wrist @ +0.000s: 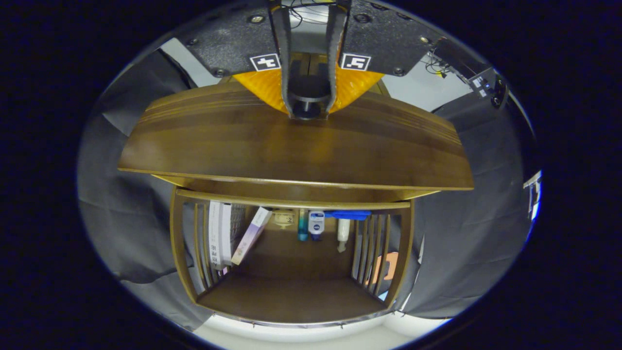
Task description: Pull open the drawer, take out the items inside it, and place them on the countertop above the cabinet.
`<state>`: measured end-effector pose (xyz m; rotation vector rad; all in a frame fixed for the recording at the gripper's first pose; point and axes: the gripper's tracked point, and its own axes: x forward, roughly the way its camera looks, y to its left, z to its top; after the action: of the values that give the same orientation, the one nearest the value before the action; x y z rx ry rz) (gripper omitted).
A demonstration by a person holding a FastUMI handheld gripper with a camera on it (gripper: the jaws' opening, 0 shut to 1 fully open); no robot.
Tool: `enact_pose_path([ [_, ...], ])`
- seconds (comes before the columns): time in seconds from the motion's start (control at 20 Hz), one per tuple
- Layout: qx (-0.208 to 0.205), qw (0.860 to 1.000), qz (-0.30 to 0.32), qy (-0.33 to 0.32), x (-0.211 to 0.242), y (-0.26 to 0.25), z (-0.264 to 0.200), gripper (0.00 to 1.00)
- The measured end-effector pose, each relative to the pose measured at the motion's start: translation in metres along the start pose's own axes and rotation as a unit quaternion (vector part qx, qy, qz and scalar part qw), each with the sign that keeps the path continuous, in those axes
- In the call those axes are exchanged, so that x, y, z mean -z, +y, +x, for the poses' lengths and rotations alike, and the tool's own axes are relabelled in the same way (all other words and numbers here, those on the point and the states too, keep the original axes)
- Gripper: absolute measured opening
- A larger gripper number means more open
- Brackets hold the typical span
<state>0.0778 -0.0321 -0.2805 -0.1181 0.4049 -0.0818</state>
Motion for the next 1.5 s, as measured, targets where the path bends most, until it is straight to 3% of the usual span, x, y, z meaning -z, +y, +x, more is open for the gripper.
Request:
enact_pose_path([
  [0.35, -0.013, 1.0, -0.004, 0.008, 0.016, 0.009, -0.029, 0.32],
  [0.65, -0.008, 1.0, -0.01, 0.009, 0.016, 0.011, -0.028, 0.33],
  [1.05, -0.017, 0.998, -0.034, 0.041, 0.003, 0.011, -0.059, 0.48],
  [1.25, -0.058, 0.998, -0.03, 0.023, -0.047, 0.03, -0.081, 0.55],
  [1.35, -0.07, 0.997, -0.02, 0.021, -0.073, 0.036, -0.081, 0.67],
  [1.5, -0.078, 0.996, -0.015, 0.038, -0.096, 0.04, -0.069, 0.73],
])
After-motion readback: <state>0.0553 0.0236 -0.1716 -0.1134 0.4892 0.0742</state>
